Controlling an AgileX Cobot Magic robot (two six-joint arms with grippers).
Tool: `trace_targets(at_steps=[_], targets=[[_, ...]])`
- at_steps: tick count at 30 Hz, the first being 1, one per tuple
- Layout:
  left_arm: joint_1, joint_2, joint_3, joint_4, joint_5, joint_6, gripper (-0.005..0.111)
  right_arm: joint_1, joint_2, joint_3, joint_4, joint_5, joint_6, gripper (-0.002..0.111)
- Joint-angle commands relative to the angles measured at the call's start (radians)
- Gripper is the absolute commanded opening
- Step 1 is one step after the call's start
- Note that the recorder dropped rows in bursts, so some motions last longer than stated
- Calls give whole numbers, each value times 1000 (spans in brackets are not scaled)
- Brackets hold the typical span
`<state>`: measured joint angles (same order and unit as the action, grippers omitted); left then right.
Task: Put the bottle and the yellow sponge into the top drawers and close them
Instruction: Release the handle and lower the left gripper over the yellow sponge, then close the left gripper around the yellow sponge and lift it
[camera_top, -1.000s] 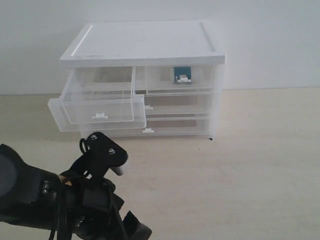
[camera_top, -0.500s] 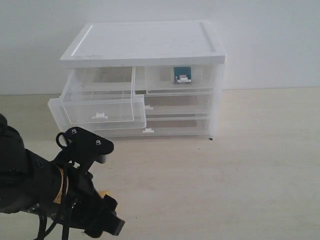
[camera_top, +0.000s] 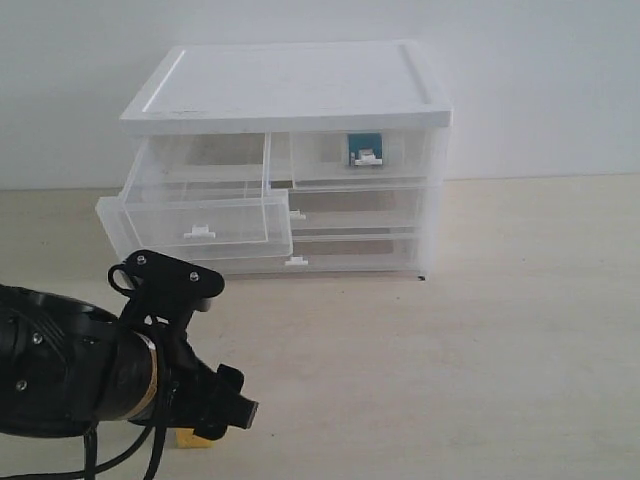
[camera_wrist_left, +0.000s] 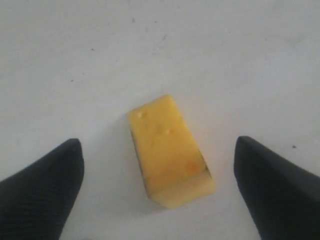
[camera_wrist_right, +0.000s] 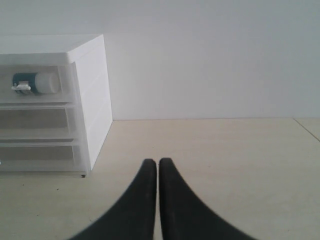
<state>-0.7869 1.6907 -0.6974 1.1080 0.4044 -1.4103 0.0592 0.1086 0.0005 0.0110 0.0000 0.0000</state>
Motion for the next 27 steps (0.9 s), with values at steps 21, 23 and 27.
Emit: trace_targets(at_steps=[21, 23, 27], targets=[[-2, 112, -6, 197, -49, -222, 74, -9, -5, 0, 2, 0, -7, 0], [-2, 112, -6, 198, -42, -222, 67, -9, -5, 0, 2, 0, -7, 0], [-2, 112, -6, 198, -38, -222, 39, -9, -5, 0, 2, 0, -7, 0]])
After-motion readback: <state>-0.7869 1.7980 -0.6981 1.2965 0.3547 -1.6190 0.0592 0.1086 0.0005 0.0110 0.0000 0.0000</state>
